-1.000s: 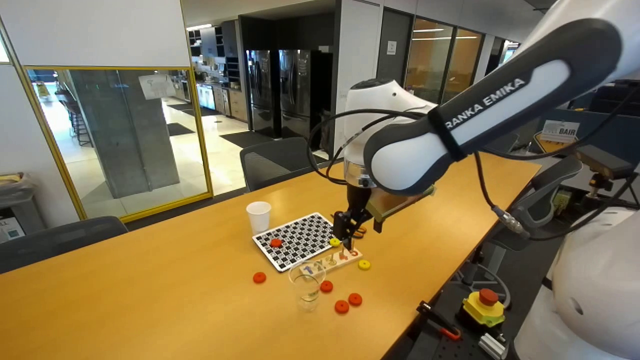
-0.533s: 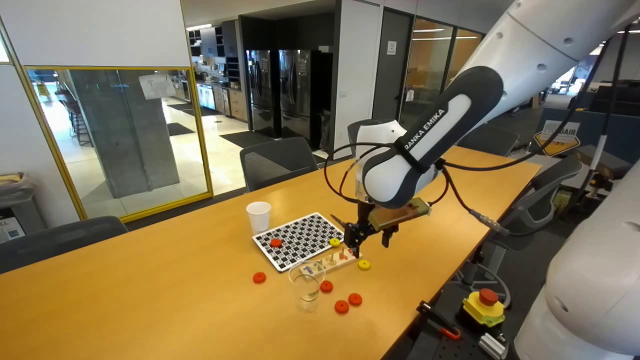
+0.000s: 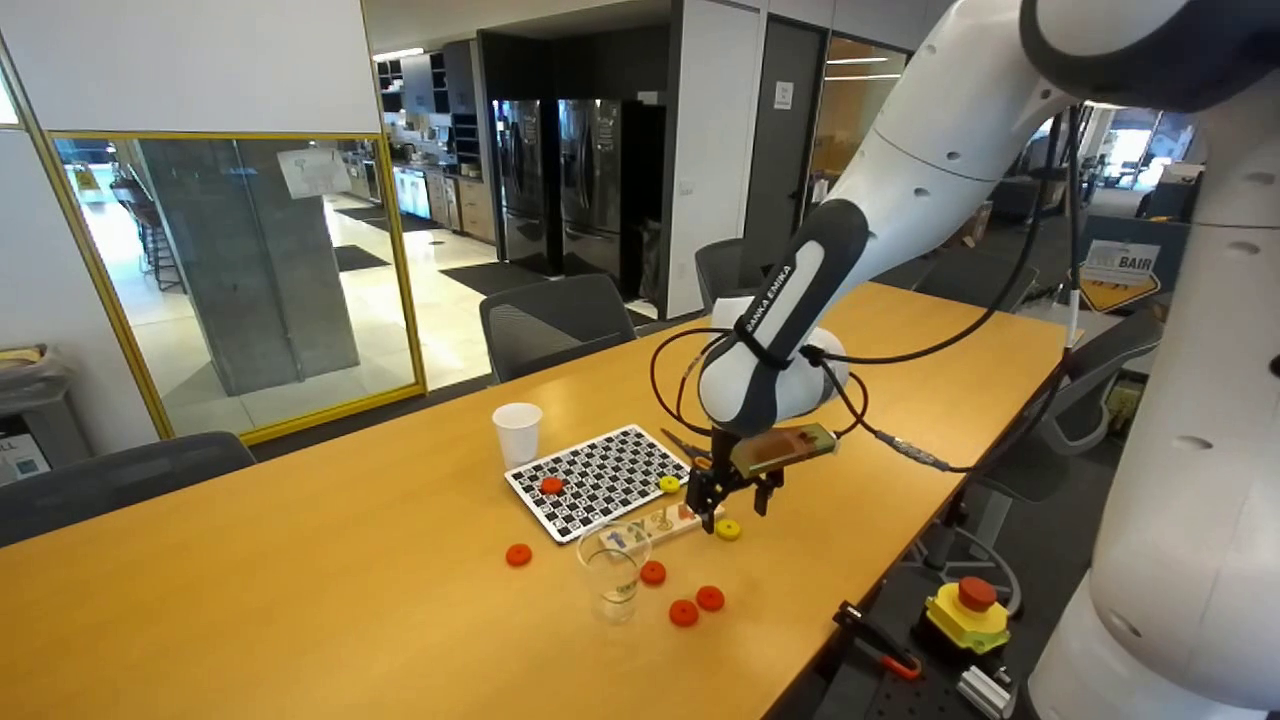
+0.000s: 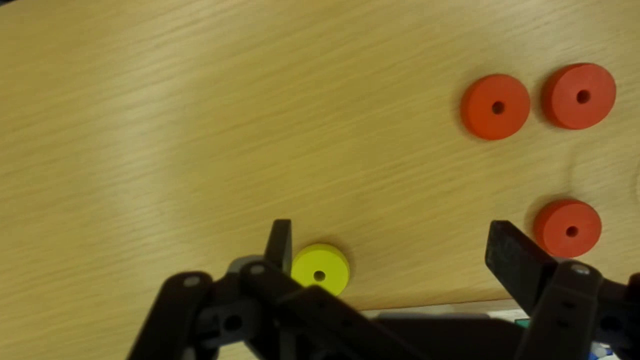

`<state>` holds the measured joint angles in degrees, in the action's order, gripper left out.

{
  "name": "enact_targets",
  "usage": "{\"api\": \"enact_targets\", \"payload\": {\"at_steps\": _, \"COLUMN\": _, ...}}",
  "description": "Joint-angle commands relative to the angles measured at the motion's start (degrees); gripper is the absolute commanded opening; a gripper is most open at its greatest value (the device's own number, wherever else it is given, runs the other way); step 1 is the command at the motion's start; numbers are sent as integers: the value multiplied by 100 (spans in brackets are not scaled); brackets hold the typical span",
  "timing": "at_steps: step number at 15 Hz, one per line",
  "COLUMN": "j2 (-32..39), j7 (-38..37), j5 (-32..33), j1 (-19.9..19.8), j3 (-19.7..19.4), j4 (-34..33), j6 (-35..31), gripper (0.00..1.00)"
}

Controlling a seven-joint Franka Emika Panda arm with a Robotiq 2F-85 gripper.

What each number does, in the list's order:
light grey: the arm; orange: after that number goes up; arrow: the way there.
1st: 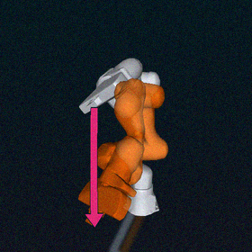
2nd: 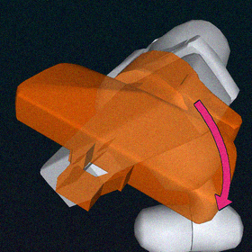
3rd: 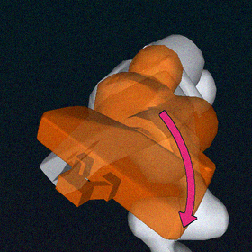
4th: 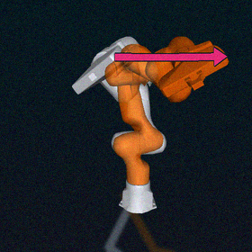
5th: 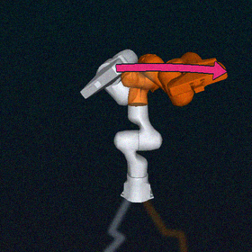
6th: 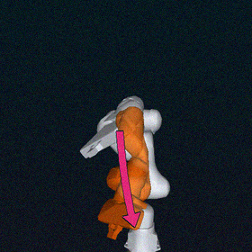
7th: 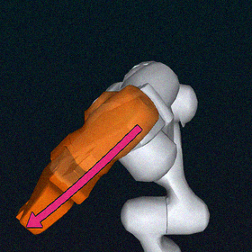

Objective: Place the yellow rings inside the white cup, put the orange rings in the clear cup

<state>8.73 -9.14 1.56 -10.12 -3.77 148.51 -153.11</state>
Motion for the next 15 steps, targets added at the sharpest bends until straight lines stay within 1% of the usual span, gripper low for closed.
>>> {"api": "enact_targets", "payload": {"at_steps": 1, "j2": 698, "j7": 881, "j5": -664, "j1": -124, "j3": -69, "j4": -656, "j6": -50, "gripper": 100}}
{"api": "enact_targets", "payload": {"at_steps": 4, "j2": 1089, "j7": 1399, "j5": -1051, "j1": -314, "j3": -4, "j4": -999, "j6": 3, "gripper": 100}}
{"api": "enact_targets", "payload": {"at_steps": 7, "j2": 1330, "j7": 1647, "j5": -1154, "j1": -440, "j3": 6, "j4": -1201, "j6": 28, "gripper": 100}}
{"api": "enact_targets", "payload": {"at_steps": 15, "j2": 1651, "j7": 1714, "j5": -1112, "j1": -564, "j3": 18, "j4": -1414, "j6": 8, "gripper": 100}}
